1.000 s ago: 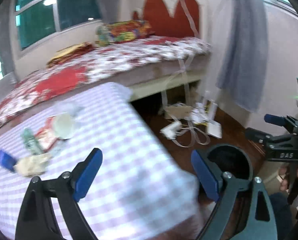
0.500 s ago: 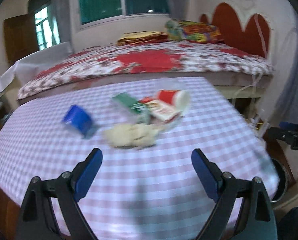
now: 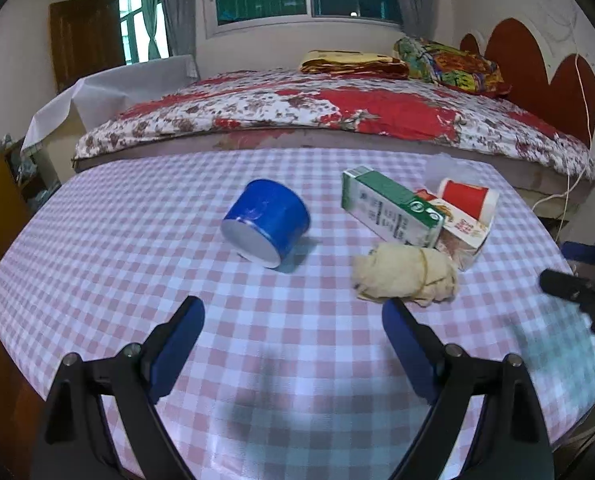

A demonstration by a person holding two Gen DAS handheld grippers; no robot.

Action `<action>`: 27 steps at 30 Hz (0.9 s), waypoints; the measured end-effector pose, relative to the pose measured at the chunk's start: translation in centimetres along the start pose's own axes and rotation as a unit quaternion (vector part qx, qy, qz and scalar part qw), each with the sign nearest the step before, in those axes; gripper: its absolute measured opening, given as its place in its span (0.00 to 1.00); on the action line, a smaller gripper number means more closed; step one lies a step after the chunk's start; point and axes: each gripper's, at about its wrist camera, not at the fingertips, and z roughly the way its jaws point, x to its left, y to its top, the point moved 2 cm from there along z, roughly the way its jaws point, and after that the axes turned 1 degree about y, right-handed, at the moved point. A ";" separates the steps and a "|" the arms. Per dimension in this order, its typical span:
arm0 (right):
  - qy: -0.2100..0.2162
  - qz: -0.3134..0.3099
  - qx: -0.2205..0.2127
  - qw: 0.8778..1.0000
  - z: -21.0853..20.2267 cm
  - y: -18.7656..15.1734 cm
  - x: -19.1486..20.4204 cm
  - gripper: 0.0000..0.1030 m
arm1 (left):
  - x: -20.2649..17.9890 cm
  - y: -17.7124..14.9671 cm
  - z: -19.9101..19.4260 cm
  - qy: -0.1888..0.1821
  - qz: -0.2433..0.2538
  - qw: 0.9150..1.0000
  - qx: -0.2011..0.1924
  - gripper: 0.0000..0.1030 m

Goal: Collect trash
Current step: 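Move both tools back over the table toward the remaining trash, then grasp the beige cloth with the right gripper while the left gripper grasps the blue tub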

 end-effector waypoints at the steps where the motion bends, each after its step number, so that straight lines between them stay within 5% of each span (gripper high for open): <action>1: 0.004 -0.010 0.001 1.000 0.7 0.3 1.2 0.93 | 0.3 -0.1 0.2 -0.002 -0.005 1.000 0.000 0.89; 9: 0.039 -0.081 0.025 0.996 5.6 1.8 7.7 0.85 | 3.1 -0.7 1.2 0.006 -0.026 1.000 0.010 0.89; 18: 0.030 -0.101 0.083 0.991 12.1 2.0 9.0 0.73 | 4.8 -1.1 3.2 0.003 -0.031 0.999 0.027 0.89; 22: 0.035 -0.102 0.075 0.991 11.8 1.9 9.2 0.46 | 4.7 -1.0 3.7 -0.003 -0.033 0.999 0.026 0.89; 27: 0.049 -0.093 0.051 0.993 9.4 1.9 9.2 0.43 | 4.3 -0.3 4.3 -0.005 -0.025 1.000 0.014 0.89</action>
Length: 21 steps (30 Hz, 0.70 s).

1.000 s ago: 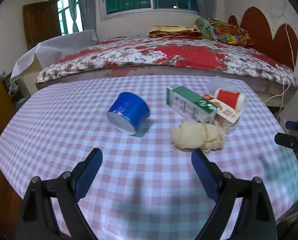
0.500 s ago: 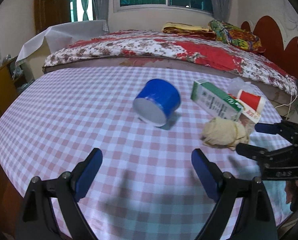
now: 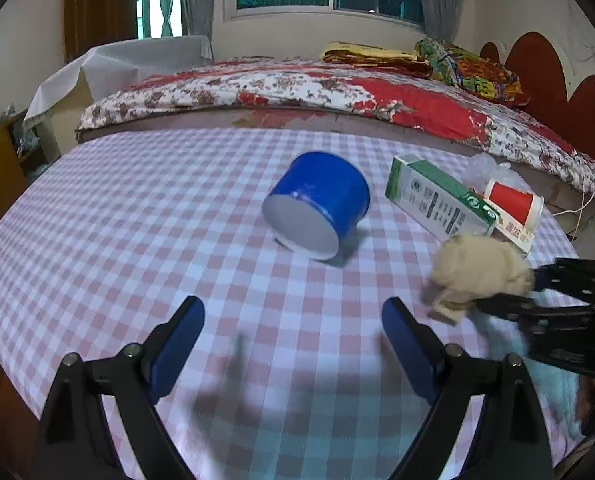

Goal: Collect trash
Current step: 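Grasp the beige cloth with the right gripper while the left gripper grasps the blue tub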

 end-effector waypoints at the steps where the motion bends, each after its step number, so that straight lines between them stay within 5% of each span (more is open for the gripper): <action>1: -0.003 0.006 -0.012 1.000 -0.9 0.1 -0.1 0.43 | -0.2 0.3 0.2 0.001 0.005 1.000 -0.003 0.89; 12: -0.053 0.062 -0.047 0.996 -2.1 5.1 -4.6 0.43 | -0.7 4.2 4.7 0.002 0.057 0.998 -0.003 0.89; 19: -0.055 0.067 -0.045 0.995 -0.8 6.6 -6.0 0.43 | -1.3 4.9 7.6 -0.042 0.067 0.997 0.019 0.89; 21: -0.056 0.067 -0.043 0.995 -0.5 6.5 -6.2 0.43 | -1.8 4.9 8.0 -0.053 0.073 0.996 0.025 0.81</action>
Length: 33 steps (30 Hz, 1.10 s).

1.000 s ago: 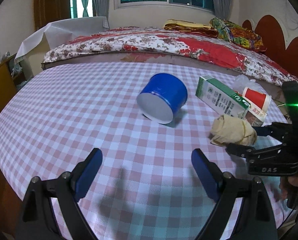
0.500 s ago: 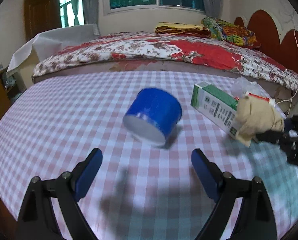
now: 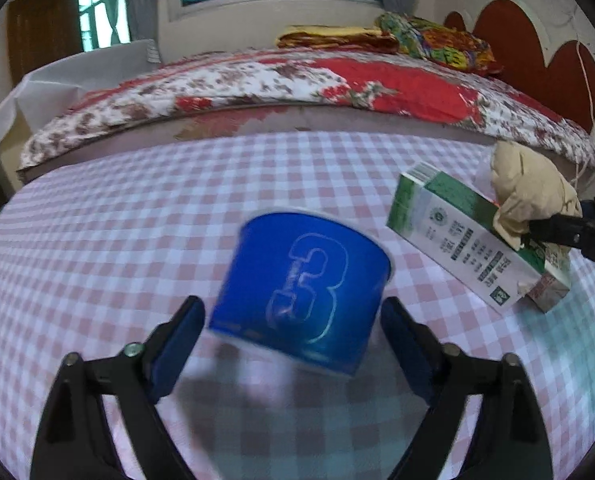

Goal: Collect trash
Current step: 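Grasp the beige cloth with the right gripper while the left gripper grasps the blue tub, then carry the blue tub and beige cloth over the black bin and release both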

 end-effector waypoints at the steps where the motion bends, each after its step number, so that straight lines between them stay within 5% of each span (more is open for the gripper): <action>1: -0.001 0.000 0.000 1.000 0.1 -0.1 0.0 0.43 | -0.2 0.0 0.0 -0.002 0.000 1.000 0.000 0.80; 14: -0.003 0.014 -0.011 1.000 -2.8 -1.7 -1.3 0.43 | -3.6 -0.5 -5.0 -0.001 -0.014 0.999 -0.037 0.78; 33: -0.062 0.083 -0.053 0.993 -16.1 -10.4 -9.5 0.43 | -16.1 -1.0 -13.0 -0.069 0.036 0.994 -0.083 0.77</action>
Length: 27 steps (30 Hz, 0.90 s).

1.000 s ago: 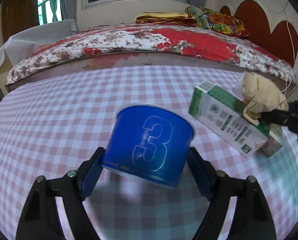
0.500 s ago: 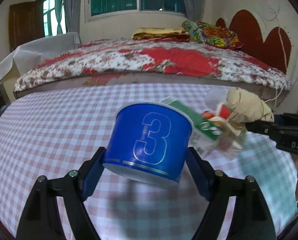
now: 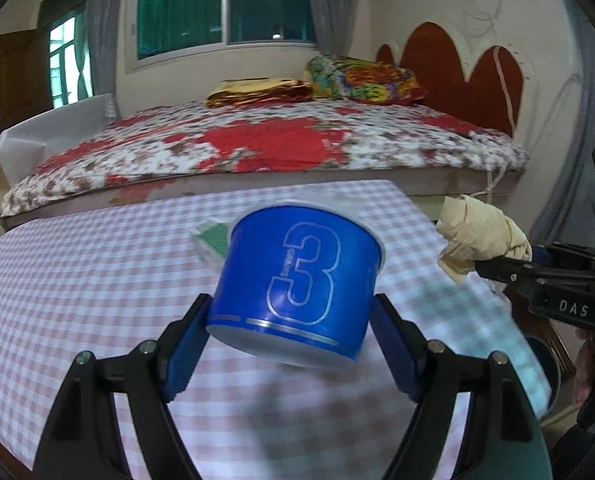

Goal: Collect trash
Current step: 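Carry the blue tub and beige cloth over the black bin and release both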

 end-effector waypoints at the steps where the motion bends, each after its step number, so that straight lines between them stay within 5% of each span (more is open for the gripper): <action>1: -0.005 0.005 -0.001 1.000 -0.7 -0.5 -0.8 0.43 | -0.7 0.0 0.0 -0.004 0.004 1.000 0.001 0.77; 27: -0.086 0.096 -0.013 0.992 -9.9 -8.5 -13.9 0.43 | -15.2 -0.7 -0.3 -0.100 0.081 0.992 0.008 0.76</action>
